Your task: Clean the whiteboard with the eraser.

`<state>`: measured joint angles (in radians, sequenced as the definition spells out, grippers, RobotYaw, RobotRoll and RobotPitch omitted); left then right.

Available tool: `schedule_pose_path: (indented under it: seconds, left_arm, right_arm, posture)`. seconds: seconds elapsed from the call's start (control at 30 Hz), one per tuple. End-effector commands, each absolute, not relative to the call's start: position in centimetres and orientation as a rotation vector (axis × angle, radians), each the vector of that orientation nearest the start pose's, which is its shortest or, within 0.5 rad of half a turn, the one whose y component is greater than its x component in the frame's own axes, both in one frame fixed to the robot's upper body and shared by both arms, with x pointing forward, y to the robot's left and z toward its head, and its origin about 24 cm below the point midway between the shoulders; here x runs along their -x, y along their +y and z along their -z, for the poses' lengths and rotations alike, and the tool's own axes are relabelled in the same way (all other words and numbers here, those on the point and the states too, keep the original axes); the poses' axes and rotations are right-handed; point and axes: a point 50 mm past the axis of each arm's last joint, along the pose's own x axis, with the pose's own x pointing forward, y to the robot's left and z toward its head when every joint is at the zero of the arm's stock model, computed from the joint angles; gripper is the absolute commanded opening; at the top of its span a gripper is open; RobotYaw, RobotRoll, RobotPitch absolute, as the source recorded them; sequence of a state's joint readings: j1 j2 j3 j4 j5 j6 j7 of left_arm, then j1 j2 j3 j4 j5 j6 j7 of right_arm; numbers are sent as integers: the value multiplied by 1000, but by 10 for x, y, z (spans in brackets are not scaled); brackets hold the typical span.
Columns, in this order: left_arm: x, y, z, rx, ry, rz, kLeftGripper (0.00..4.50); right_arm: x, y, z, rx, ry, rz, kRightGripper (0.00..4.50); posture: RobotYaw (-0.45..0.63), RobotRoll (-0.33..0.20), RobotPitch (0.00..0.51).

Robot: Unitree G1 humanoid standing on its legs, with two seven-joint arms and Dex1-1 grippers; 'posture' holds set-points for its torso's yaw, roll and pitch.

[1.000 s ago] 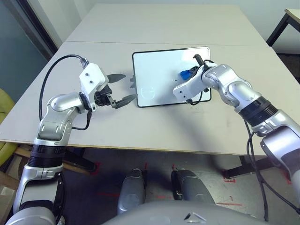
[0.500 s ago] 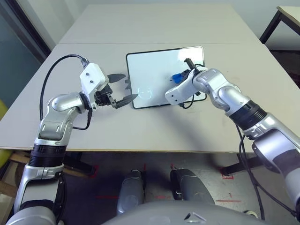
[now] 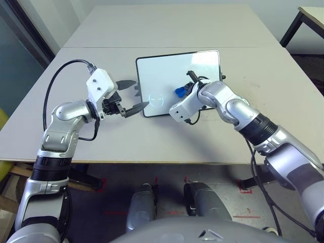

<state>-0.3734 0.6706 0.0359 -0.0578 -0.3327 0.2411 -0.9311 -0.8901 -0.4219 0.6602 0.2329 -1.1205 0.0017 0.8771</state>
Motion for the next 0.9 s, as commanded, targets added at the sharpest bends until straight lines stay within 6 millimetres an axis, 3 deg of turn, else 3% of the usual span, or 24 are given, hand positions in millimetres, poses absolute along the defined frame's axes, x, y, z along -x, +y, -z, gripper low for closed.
schedule_pose_path:
  seconds: [0.03, 0.27, 0.43, 0.6, 0.77, 0.9]
  left_arm:
    - [-289, 205, -161, -400, -16, 922, 4500]
    - [-293, 202, -159, -395, -21, 936, 4500]
    - [-298, 196, -157, -386, -33, 951, 4500]
    - [-302, 192, -155, -383, -39, 960, 4500]
    - [-306, 190, -154, -384, -46, 966, 4500]
    - [-307, 190, -153, -387, -49, 967, 4500]
  right_arm:
    - [-344, -73, -151, 2062, 60, -834, 110]
    - [-333, -91, -189, 2024, 76, -820, 109]
    - [-334, -112, -238, 1890, 123, -722, 108]
    - [-346, -145, -268, 1693, 207, -594, 108]
    - [-367, -227, -290, 1378, 462, -348, 108]
    - [-371, -261, -284, 1149, 604, -321, 108]
  posture:
    - [-97, 0, 85]
    - [-97, 0, 85]
    - [-140, 0, 74]
    - [-163, 0, 67]
    - [-176, 0, 63]
    - [-180, 0, 61]
